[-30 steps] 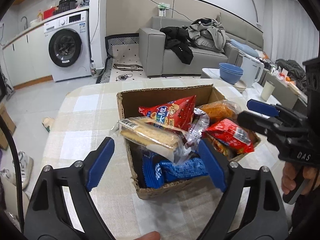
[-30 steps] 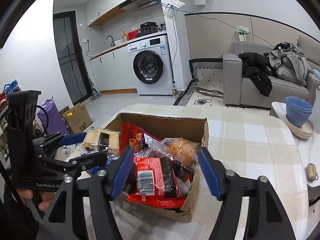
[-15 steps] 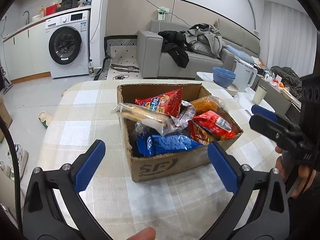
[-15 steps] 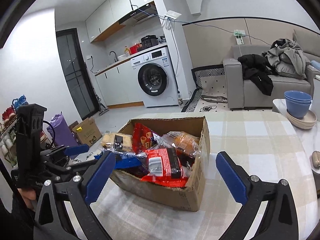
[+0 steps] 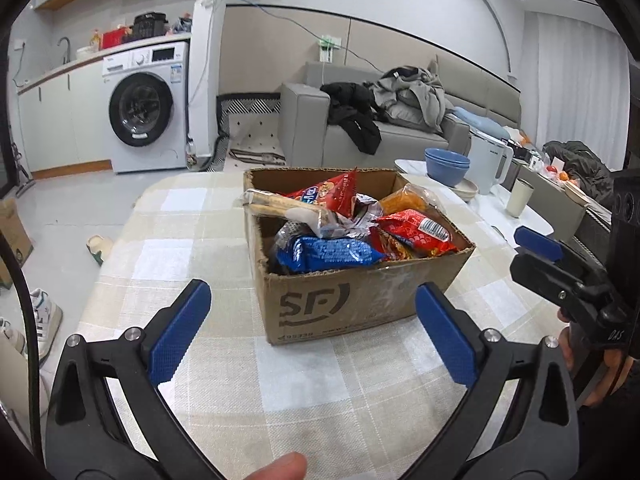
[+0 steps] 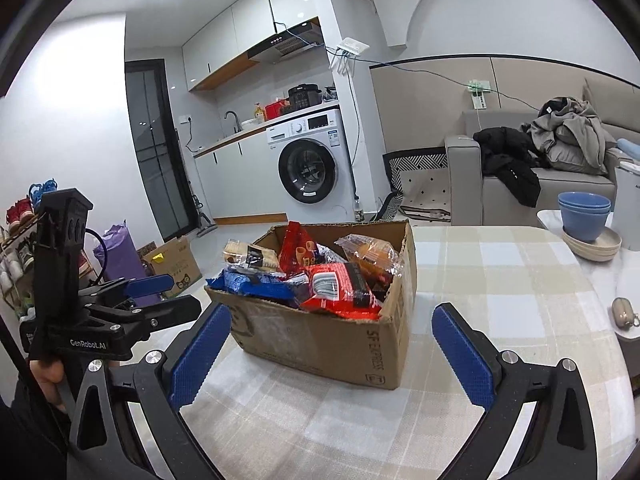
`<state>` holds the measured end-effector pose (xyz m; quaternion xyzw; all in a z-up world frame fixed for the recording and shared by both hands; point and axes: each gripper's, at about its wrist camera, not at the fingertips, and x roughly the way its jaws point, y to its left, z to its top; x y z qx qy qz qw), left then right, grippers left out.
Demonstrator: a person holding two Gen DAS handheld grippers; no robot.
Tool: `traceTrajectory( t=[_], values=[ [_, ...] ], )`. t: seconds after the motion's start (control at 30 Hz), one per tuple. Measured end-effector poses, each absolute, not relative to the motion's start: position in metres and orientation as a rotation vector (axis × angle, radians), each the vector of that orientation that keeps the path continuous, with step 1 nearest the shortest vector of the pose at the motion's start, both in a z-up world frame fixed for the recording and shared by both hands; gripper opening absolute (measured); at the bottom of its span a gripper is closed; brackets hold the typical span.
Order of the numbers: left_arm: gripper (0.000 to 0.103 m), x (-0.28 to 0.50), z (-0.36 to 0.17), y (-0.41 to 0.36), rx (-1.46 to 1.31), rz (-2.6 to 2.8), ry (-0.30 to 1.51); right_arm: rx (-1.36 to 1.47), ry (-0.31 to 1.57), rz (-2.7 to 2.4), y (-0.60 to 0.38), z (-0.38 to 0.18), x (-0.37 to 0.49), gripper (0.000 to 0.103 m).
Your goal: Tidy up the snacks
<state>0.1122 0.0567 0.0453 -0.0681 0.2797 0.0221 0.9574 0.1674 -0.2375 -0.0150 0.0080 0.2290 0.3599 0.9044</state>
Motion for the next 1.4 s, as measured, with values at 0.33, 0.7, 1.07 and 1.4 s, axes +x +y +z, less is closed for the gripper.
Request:
traceTrajectory(
  t=[0.33,0.7,1.07,1.4],
  values=[
    [0.102,0.083,0.039,0.064,-0.130,0.066,0.512,0.058,0.442,0.716,-0.252,-0.022,0.155,0.103],
    [0.102,0.073,0.023,0.072,-0.109,0.115,0.487,0.014,0.391,0.711,-0.258,-0.033,0.139,0.103],
    [0.102,0.074,0.007,0.076,-0.122,0.118,0.478,-0.042,0.353,0.704,-0.252,-0.038,0.132,0.103],
    [0.102,0.074,0.001,0.075,-0.115,0.118,0.475,-0.041,0.338,0.703,-0.254,-0.038,0.130,0.103]
  ],
)
